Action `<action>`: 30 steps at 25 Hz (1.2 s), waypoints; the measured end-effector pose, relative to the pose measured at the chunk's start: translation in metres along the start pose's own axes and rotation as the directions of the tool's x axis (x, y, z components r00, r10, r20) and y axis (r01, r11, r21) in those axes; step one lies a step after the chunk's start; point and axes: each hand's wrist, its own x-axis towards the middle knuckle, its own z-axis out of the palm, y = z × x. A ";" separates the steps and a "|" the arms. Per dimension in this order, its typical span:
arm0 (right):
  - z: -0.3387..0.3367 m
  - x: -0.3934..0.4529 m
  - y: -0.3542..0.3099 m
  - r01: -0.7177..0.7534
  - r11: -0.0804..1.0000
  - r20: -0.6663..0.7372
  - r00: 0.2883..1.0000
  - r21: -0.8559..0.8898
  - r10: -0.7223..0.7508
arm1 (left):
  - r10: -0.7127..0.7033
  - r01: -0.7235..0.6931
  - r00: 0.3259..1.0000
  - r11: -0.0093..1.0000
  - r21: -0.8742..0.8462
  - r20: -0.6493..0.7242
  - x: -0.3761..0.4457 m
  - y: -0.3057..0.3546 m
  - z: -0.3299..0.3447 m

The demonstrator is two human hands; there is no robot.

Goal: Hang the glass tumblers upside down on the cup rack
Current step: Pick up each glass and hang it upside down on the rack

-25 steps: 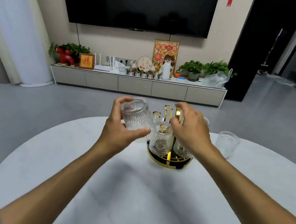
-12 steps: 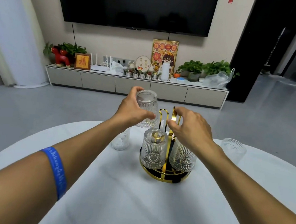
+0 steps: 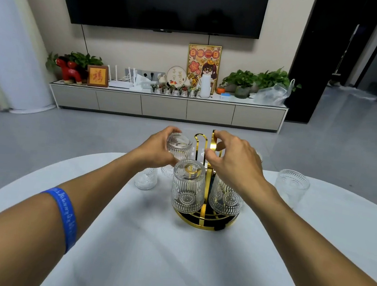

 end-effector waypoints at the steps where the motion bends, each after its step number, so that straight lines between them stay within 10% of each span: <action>1: 0.000 -0.001 0.000 0.001 1.000 0.000 1.000 0.000 -0.001 | 0.007 -0.008 1.000 0.999 0.037 0.010 -0.001 -0.004 0.002; 11: -0.001 -0.003 -0.006 -0.004 0.998 0.006 1.000 -0.062 0.004 | -0.044 0.045 0.999 0.996 0.072 -0.016 -0.010 -0.026 0.006; 16: 0.002 -0.041 -0.013 0.051 0.994 -0.258 0.966 0.093 -0.025 | 0.015 0.032 0.954 0.988 0.152 -0.299 -0.032 -0.060 -0.009; 19: 0.022 -0.092 -0.017 0.143 0.983 -0.203 0.972 0.117 -0.117 | -0.035 0.160 0.928 0.937 0.310 -0.372 -0.028 -0.077 -0.002; 30: 0.034 -0.138 -0.009 0.008 0.952 -0.016 1.000 0.306 -0.003 | -0.232 0.308 0.828 0.949 0.067 -0.511 -0.047 -0.083 -0.009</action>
